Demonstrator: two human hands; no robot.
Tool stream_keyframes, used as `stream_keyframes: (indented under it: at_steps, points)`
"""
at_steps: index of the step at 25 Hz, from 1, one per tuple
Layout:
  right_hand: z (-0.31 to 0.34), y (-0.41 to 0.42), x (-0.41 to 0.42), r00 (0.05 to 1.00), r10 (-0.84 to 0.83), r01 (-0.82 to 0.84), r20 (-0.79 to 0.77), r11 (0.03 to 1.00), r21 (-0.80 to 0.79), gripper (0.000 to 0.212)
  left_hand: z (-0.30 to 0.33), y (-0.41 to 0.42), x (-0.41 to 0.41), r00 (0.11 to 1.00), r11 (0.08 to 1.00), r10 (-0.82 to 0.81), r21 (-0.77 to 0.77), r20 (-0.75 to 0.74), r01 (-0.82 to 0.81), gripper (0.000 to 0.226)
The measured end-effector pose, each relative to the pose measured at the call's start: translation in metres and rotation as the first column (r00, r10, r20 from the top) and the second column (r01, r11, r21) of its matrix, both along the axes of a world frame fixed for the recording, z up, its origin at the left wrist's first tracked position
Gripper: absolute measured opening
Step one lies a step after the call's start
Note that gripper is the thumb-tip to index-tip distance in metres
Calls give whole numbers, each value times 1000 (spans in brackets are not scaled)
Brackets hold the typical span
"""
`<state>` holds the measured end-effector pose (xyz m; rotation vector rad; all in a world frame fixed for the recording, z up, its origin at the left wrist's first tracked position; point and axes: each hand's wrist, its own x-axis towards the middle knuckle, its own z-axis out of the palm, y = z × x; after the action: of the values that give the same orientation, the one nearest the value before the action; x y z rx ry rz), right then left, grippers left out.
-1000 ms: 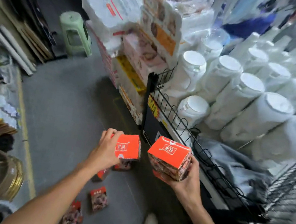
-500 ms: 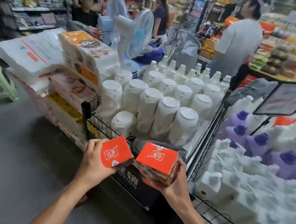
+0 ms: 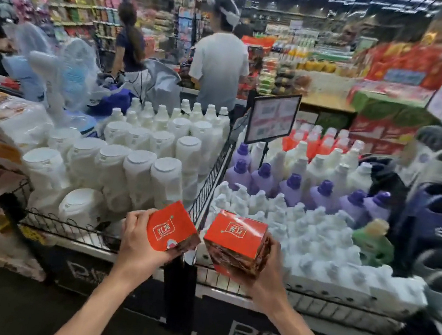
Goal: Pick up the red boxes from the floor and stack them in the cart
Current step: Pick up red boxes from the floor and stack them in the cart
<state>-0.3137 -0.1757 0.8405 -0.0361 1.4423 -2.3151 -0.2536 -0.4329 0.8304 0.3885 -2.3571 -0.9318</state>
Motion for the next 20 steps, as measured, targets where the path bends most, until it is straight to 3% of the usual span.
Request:
stream_keyframes:
  at_steps: [1,4,7,9,10,11,13,14,20]
  points:
    - [6,20,-2,999,-11,14,51,998,-64,37,4,21,-10,999,999,-43,15,-2,43,101]
    - [4,81,-6,982,-146,162,116,975,-149,51,12,80,-37,986,985,-167,51,-15,167,103]
    - [5,129,0,942,-313,328,124,935,-134,44,11,126,-60,962,961,-269,50,-43,271,103]
    - [5,159,12,920,-390,391,23,916,-93,47,10,154,-77,931,930,-363,47,-42,365,102]
    - [3,174,18,902,-425,424,-72,905,-35,36,11,168,-85,912,910,-409,50,-37,411,102]
    - [3,184,28,857,-467,495,-216,864,95,24,13,183,-93,889,887,-457,55,-31,458,101]
    - [-12,207,35,745,-514,661,-425,651,372,82,15,212,-106,833,830,-552,69,-29,553,97]
    - [-14,215,40,729,-531,683,-432,608,405,99,15,226,-112,799,795,-600,86,-32,600,95]
    - [-16,272,86,441,-730,881,-523,240,408,95,16,319,-139,542,531,-839,146,-47,835,89]
